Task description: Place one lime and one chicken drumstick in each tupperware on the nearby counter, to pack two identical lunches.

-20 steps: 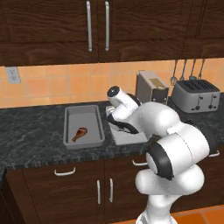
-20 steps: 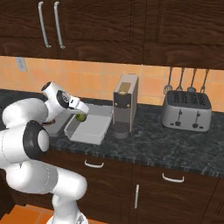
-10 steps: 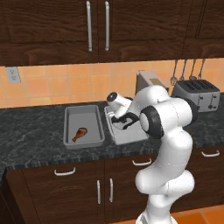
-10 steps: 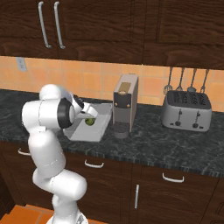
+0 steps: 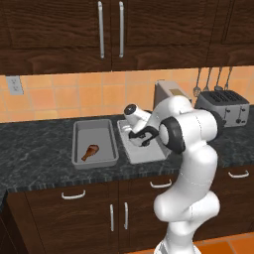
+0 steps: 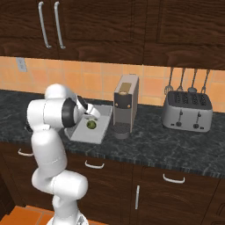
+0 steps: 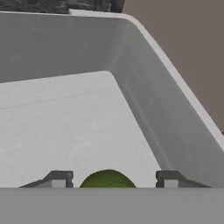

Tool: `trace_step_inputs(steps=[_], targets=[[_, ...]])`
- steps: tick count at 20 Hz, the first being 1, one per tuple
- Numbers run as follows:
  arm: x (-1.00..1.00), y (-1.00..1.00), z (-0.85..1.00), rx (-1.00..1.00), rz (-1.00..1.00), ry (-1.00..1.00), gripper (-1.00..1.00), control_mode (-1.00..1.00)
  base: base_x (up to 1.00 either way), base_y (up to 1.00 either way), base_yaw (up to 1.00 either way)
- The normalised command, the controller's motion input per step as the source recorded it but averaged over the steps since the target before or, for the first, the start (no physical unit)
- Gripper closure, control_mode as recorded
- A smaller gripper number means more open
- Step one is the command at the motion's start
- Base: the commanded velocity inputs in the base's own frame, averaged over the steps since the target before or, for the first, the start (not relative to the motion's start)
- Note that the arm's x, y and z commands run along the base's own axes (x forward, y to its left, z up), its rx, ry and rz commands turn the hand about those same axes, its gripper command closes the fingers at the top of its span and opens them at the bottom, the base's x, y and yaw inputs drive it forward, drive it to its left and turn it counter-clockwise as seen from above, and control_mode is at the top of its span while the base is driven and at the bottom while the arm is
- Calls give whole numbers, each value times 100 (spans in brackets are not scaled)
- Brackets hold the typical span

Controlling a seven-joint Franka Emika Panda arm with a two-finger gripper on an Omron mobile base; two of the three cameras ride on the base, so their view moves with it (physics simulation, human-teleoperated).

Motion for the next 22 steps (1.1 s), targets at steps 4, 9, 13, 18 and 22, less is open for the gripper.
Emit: trace_step_inputs(steps=[4, 9, 13, 18, 22], targets=[[-45, 0, 43, 10, 2, -16, -100, -100, 0, 0, 0], [-82, 0, 99, 15, 0, -19, -100, -100, 0, 0, 0], [-76, 4, 100, 15, 0, -3, -100, -100, 0, 0, 0], [-26, 1, 100, 12, 2, 9, -100, -100, 0, 0, 0], [-20, 0, 100, 12, 3, 33, -100, -100, 0, 0, 0]])
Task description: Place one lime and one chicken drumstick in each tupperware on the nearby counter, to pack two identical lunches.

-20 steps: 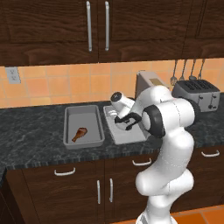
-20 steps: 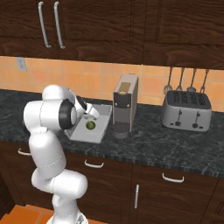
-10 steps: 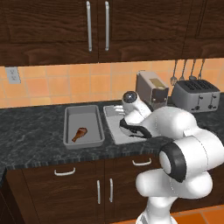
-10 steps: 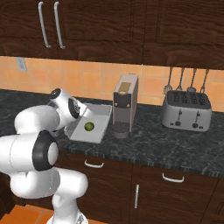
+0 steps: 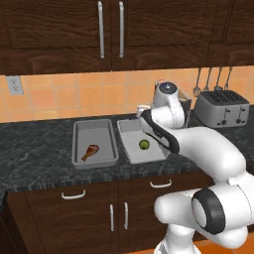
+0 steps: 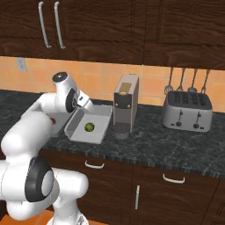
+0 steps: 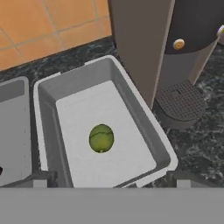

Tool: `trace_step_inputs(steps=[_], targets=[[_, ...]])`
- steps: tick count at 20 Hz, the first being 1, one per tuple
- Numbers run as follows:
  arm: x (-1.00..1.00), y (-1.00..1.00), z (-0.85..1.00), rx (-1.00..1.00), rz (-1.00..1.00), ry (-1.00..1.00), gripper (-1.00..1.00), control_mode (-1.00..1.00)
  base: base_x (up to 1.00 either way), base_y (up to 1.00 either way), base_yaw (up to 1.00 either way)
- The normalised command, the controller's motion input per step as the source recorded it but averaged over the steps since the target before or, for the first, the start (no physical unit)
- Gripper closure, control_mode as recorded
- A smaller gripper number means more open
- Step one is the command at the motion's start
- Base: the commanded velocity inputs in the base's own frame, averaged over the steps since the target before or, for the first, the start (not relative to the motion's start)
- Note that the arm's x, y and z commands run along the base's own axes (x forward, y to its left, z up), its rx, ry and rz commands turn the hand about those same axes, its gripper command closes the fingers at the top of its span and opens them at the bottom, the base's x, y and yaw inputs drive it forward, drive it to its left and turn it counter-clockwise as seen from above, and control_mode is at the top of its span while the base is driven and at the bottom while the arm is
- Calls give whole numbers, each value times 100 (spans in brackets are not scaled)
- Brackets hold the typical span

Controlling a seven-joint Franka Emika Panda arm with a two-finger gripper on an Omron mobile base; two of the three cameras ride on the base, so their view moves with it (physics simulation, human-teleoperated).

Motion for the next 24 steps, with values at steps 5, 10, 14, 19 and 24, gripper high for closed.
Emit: trace_step_inputs(steps=[5, 10, 14, 19, 24], targets=[[-83, 0, 96, 2, 4, 19, -100, -100, 0, 0, 0], [-100, -1, 53, -1, 6, -9, -100, -100, 0, 0, 0], [-100, -26, 11, 0, 7, -19, -100, -100, 0, 0, 0], [-100, -23, 0, 0, 7, -26, -100, -100, 0, 0, 0], [-60, 0, 0, -3, 1, -15, -100, 100, -40, -3, 0]])
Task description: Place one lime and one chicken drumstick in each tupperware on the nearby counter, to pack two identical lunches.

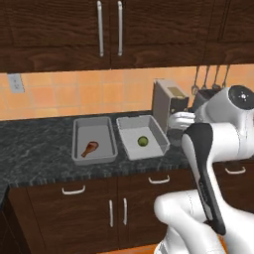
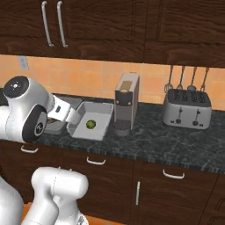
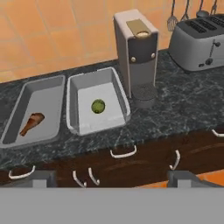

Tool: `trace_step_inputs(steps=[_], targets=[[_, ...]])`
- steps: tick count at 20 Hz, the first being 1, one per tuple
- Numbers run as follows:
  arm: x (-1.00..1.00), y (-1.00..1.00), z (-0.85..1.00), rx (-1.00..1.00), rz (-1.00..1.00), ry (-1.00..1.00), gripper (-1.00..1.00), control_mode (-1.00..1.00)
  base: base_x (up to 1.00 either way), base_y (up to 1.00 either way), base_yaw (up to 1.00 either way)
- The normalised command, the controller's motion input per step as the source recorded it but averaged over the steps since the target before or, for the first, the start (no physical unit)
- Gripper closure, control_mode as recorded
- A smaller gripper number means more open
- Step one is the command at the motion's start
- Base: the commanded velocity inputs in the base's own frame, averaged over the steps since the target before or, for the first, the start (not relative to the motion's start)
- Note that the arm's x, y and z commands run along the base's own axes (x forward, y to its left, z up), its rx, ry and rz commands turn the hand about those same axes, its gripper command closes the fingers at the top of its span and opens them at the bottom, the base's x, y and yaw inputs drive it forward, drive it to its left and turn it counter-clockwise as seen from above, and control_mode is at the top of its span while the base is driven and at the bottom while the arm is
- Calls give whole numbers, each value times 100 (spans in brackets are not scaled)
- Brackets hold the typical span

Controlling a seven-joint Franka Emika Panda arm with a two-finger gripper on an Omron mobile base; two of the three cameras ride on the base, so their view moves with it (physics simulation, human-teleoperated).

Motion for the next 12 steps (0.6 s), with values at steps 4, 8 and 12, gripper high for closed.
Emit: trace_step_inputs(steps=[4, 8, 12], targets=[[0, 0, 0, 0, 0, 0, -100, 100, -86, -58, 0], [0, 0, 0, 0, 0, 0, -100, 100, -59, -100, 0], [0, 0, 0, 0, 0, 0, -100, 100, -18, -100, 0]])
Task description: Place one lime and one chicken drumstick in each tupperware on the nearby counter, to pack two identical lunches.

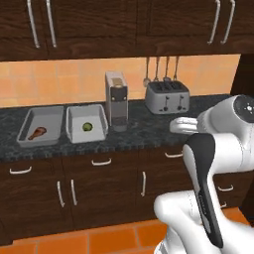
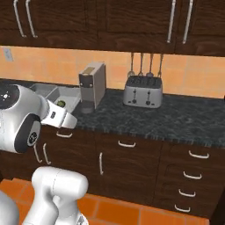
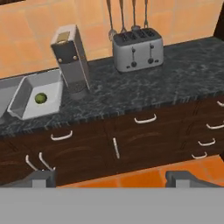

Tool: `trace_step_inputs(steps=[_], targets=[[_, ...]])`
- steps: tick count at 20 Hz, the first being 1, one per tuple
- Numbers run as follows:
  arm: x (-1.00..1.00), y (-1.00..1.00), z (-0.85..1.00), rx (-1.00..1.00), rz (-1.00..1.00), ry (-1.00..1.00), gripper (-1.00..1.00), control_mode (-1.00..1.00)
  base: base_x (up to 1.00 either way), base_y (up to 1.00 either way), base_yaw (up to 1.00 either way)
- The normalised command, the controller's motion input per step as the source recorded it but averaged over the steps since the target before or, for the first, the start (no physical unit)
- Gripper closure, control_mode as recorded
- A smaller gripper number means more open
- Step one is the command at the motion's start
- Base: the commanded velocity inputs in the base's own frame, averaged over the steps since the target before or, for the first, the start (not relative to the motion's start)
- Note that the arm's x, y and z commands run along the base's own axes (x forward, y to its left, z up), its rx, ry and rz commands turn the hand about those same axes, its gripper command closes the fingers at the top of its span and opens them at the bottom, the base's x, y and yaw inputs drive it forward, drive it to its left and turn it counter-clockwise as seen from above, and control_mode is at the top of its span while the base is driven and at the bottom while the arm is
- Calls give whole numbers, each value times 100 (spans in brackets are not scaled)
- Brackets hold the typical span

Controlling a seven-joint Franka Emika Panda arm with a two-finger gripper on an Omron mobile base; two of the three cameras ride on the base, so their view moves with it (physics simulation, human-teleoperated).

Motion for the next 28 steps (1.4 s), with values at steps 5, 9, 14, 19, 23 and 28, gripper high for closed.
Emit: trace_step_inputs(steps=[5, 9, 14, 19, 23, 28], targets=[[0, 0, 0, 0, 0, 0, -100, 100, 0, -100, 2], [0, 0, 0, 0, 0, 0, -100, 100, -23, -100, 5], [0, 0, 0, 0, 0, 0, -100, 100, -78, -100, 1], [0, 0, 0, 0, 0, 0, -100, 100, -39, -100, 4], [0, 0, 0, 0, 0, 0, -100, 100, -1, -100, 5], [0, 0, 0, 0, 0, 0, -100, 100, 0, -100, 2]])
